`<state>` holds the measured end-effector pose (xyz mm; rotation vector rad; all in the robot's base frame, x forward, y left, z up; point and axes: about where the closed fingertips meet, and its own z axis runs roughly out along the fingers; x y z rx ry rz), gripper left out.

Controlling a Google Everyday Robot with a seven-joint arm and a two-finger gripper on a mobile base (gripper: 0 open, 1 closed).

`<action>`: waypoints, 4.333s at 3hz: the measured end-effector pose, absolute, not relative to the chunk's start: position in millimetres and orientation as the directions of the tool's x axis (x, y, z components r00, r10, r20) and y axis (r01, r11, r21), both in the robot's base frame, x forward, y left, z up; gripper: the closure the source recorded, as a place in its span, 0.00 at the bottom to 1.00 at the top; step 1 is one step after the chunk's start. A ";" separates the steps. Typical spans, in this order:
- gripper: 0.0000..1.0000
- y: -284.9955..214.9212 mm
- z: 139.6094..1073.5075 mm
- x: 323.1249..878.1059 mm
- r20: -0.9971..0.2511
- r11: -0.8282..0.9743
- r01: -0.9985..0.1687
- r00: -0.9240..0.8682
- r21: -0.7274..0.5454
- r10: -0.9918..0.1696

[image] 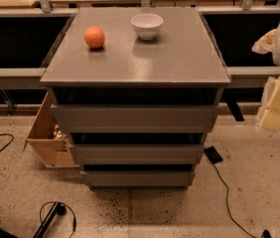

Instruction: Open middle drawer

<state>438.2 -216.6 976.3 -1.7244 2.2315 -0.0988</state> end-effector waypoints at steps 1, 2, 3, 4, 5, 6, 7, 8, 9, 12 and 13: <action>0.00 -216.6 976.3 438.2 -0.207 0.270 -0.931 -0.221 -0.246 -0.953; 0.00 -213.3 969.7 439.6 -0.196 0.272 -0.929 -0.226 -0.251 -0.954; 0.00 -208.2 924.4 441.9 -0.219 0.291 -0.932 -0.244 -0.215 -0.945; 0.00 -211.2 825.5 449.8 -0.245 0.316 -0.935 -0.272 -0.162 -0.930; 0.00 -211.7 767.1 457.7 -0.260 0.318 -0.938 -0.276 -0.135 -0.925; 0.00 -205.7 724.1 456.1 -0.245 0.318 -0.946 -0.293 -0.068 -0.924; 0.00 -205.6 724.0 456.1 -0.245 0.318 -0.946 -0.293 -0.068 -0.924; 0.00 -192.5 698.3 464.2 -0.245 0.282 -0.957 -0.258 -0.070 -0.935; 0.00 -179.4 649.0 484.6 -0.249 0.236 -0.969 -0.212 -0.067 -0.945; 0.00 -153.0 518.0 560.6 -0.223 0.152 -0.986 -0.134 -0.065 -0.966; 0.00 -147.7 490.4 586.0 -0.194 0.142 -0.987 -0.126 -0.073 -0.973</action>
Offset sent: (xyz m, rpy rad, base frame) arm 0.0033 0.0070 -0.0222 -0.0317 0.0162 -0.0143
